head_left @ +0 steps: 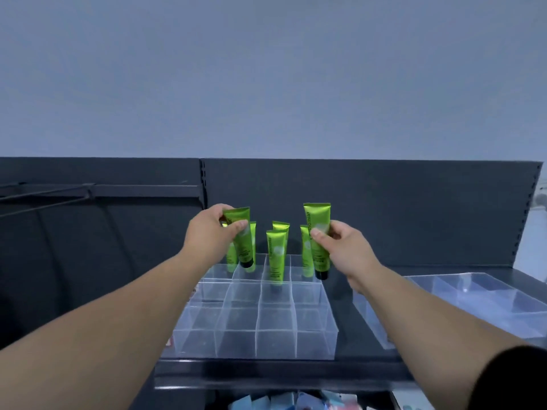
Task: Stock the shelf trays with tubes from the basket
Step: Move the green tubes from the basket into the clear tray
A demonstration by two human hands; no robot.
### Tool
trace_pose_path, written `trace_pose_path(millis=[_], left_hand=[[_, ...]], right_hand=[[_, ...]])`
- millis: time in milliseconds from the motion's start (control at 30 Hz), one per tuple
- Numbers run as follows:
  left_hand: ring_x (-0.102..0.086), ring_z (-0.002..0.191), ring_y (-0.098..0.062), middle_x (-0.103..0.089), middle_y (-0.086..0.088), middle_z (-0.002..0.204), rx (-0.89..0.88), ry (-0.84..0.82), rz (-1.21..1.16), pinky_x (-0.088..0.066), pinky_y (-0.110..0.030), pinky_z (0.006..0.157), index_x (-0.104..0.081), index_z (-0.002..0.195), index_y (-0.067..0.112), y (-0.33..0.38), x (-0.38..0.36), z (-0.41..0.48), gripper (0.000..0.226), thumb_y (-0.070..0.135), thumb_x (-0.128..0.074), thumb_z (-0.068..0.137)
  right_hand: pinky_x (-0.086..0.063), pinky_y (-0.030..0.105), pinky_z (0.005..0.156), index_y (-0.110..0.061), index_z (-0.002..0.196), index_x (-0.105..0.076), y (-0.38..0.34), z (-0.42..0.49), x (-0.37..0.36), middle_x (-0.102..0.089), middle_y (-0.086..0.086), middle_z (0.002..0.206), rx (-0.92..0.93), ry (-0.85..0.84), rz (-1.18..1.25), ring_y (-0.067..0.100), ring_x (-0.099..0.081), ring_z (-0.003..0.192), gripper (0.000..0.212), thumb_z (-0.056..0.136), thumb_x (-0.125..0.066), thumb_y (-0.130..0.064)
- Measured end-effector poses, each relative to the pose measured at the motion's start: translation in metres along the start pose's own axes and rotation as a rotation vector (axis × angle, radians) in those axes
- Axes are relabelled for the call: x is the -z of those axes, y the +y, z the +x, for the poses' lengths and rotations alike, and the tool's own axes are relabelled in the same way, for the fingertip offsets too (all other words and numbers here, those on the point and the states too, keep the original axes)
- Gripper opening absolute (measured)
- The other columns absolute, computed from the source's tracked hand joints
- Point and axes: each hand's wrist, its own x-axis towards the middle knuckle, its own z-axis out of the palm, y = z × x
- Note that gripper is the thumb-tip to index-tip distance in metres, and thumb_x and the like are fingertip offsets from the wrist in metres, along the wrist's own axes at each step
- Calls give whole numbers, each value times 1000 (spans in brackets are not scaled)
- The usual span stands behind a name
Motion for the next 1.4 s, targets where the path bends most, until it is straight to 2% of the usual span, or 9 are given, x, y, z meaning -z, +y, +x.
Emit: trace_pose_path(millis=[267, 467, 567, 733, 900, 1167, 1233, 1300, 1400], left_hand=[[-66, 78, -19, -68, -1, 82, 94, -45, 83, -54, -33, 71, -64, 105, 22, -30, -31, 26, 20, 31, -67, 87], [-67, 84, -19, -67, -2, 88, 171, -215, 149, -57, -38, 82, -49, 133, 20, -41, -41, 36, 47, 33, -63, 90], [-65, 80, -16, -66, -2, 83, 176, -284, 166, -56, -33, 78, -47, 136, 19, -46, -44, 39, 50, 32, -63, 90], [-66, 83, -22, -67, -3, 80, 178, -340, 153, -55, -34, 75, -49, 134, 19, -55, -48, 47, 49, 32, -64, 90], [-68, 87, -23, -68, -5, 88, 151, -364, 95, -57, -40, 82, -51, 131, 18, -65, -52, 55, 46, 29, -66, 89], [-64, 74, -16, -63, -2, 98, 115, -362, -3, -54, -28, 66, -54, 123, 18, -78, -50, 64, 36, 21, -66, 89], [-65, 77, -17, -62, 1, 99, 106, -373, -6, -55, -29, 68, -54, 125, 17, -80, -48, 64, 38, 20, -66, 89], [-65, 80, -17, -62, 2, 103, 104, -384, -9, -56, -33, 73, -53, 127, 17, -81, -46, 65, 41, 20, -66, 89], [-65, 79, -14, -60, -2, 113, 81, -391, 23, -55, -31, 73, -49, 132, 19, -82, -45, 63, 45, 23, -64, 90]], right_hand=[[-54, 39, 89, -23, 90, -66, 44, 55, -5, -72, -1, 95, 52, -71, -140, 20, -67, 95, 5, 87, -69, -21], [-54, 50, 87, -15, 98, -64, 66, 66, -13, -70, 13, 101, -73, -172, -263, 33, -66, 97, 17, 85, -70, -25], [-54, 52, 84, -12, 101, -61, 77, 67, -17, -68, 16, 105, -135, -204, -329, 34, -65, 97, 28, 83, -71, -30], [-56, 52, 81, -17, 101, -60, 75, 67, -22, -68, 16, 104, -139, -159, -323, 34, -65, 97, 19, 85, -69, -23], [-54, 48, 88, -19, 101, -61, 71, 63, -23, -70, 11, 103, -139, -122, -320, 29, -65, 99, 16, 87, -69, -18], [-53, 38, 89, -22, 97, -58, 57, 55, -27, -71, 8, 101, -160, -51, -344, 24, -66, 99, 19, 88, -66, -8], [-52, 23, 79, -21, 101, -58, 55, 54, -26, -70, 6, 94, -162, -41, -387, 20, -66, 91, 18, 88, -66, -10], [-42, 7, 59, -18, 104, -57, 51, 51, -26, -61, -4, 73, -151, -24, -422, 9, -58, 71, 18, 89, -65, -10], [-36, 6, 46, -16, 109, -58, 51, 50, -26, -51, -10, 62, -163, 16, -437, 5, -48, 59, 20, 90, -62, -10]])
